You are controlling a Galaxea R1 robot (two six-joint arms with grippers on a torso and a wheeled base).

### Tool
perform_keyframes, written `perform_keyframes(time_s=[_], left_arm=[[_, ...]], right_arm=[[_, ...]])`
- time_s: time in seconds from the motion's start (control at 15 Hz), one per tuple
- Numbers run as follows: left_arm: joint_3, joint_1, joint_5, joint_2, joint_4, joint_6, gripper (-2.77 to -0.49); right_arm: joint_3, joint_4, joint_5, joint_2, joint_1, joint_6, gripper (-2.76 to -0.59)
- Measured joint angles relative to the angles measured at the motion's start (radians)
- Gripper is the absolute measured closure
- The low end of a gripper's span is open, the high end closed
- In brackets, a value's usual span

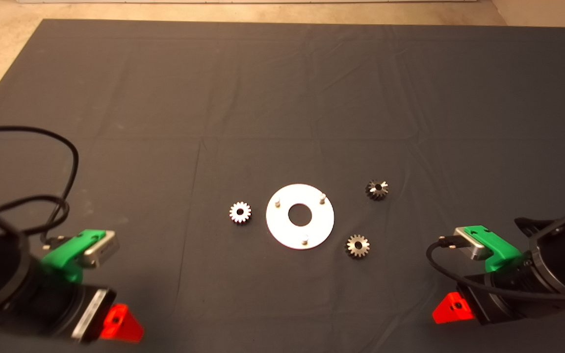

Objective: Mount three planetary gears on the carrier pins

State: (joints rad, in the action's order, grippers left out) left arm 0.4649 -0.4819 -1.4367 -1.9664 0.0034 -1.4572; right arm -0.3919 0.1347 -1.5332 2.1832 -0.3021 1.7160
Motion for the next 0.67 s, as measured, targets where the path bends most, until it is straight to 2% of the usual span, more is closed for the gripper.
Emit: perform_keyframes(time_s=[0.07,0.13,0.2,0.33,0.4,0.47,0.53,0.67], left_arm=[[0.051,0.011,0.024,-0.015,0.041,0.000,-2.77],[0.097,0.022,0.049,-0.050,0.063,0.000,-2.77],[0.138,0.032,0.065,-0.103,0.073,0.000,-2.77],[0.205,0.058,0.078,-0.239,0.082,0.001,-2.77],[0.240,0.073,0.084,-0.291,0.086,0.001,-2.77],[0.274,0.079,0.087,-0.317,0.096,0.001,-2.77],[0.303,0.080,0.086,-0.324,0.106,0.000,-2.77],[0.344,0.085,0.071,-0.347,0.119,0.000,-2.77]], right_arm=[[0.000,0.000,0.000,0.000,0.000,-0.001,-2.73],[0.000,0.000,0.000,0.000,0.000,-0.003,-2.73],[0.000,0.000,0.000,0.000,0.000,-0.006,-2.73],[0.000,0.000,0.001,0.000,0.000,-0.014,-2.73],[0.000,0.000,0.000,0.000,0.000,-0.017,-2.73],[0.000,0.000,-0.001,0.000,0.000,-0.020,-2.73],[0.000,0.000,-0.001,-0.001,0.000,-0.022,-2.73],[0.000,0.000,0.000,0.000,0.000,-0.024,-2.73]])
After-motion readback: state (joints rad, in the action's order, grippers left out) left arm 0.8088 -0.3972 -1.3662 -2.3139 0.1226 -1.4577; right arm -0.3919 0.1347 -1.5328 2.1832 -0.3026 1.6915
